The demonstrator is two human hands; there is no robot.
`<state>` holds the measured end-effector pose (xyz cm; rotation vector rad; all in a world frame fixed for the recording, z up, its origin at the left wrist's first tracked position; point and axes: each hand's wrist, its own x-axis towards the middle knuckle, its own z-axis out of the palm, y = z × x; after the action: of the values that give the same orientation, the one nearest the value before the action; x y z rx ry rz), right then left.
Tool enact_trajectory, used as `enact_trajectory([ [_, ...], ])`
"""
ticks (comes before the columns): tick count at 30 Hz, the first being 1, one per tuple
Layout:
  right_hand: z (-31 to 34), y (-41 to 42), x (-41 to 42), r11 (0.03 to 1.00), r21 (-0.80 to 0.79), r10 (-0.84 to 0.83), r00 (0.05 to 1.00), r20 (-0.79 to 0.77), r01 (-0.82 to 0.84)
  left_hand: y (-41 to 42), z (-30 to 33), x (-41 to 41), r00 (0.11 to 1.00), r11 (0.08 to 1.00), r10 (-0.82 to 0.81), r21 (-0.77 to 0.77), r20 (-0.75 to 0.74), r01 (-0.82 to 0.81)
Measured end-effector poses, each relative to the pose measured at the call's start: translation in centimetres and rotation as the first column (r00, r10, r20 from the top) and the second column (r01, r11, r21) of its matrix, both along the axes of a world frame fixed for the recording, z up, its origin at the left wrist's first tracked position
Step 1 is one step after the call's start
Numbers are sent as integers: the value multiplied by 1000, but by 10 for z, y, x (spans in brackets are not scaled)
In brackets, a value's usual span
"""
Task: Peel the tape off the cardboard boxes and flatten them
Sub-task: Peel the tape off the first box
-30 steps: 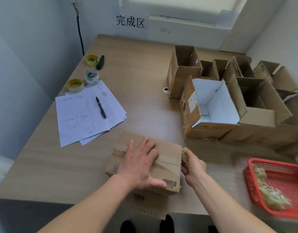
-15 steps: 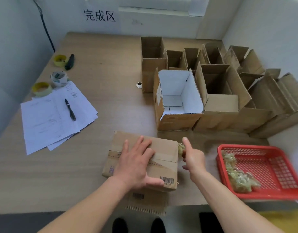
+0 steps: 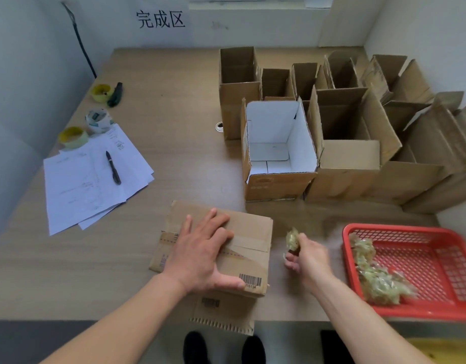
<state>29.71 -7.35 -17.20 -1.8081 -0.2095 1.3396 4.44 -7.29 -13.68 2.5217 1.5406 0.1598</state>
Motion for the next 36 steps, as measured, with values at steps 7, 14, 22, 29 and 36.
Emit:
enact_trajectory([
  [7, 42, -9, 143, 892, -167, 318, 321, 892, -420, 5, 2, 33, 1000, 998, 26, -51, -3, -26],
  [14, -16, -37, 164, 610, -640, 666, -135, 734, -468, 6, 6, 49, 999, 995, 43, -87, -11, -44],
  [22, -25, -32, 176, 545, -627, 716, -80, 694, -556, 6, 6, 51, 998, 994, 43, -94, -38, -47],
  [29, -12, -41, 179, 629, -550, 641, -34, 767, -549, 6, 3, 51, 999, 997, 38, -63, 13, -38],
  [36, -5, -52, 175, 803, -281, 473, 276, 837, -525, 6, 4, 51, 999, 996, 42, -78, -32, -45],
])
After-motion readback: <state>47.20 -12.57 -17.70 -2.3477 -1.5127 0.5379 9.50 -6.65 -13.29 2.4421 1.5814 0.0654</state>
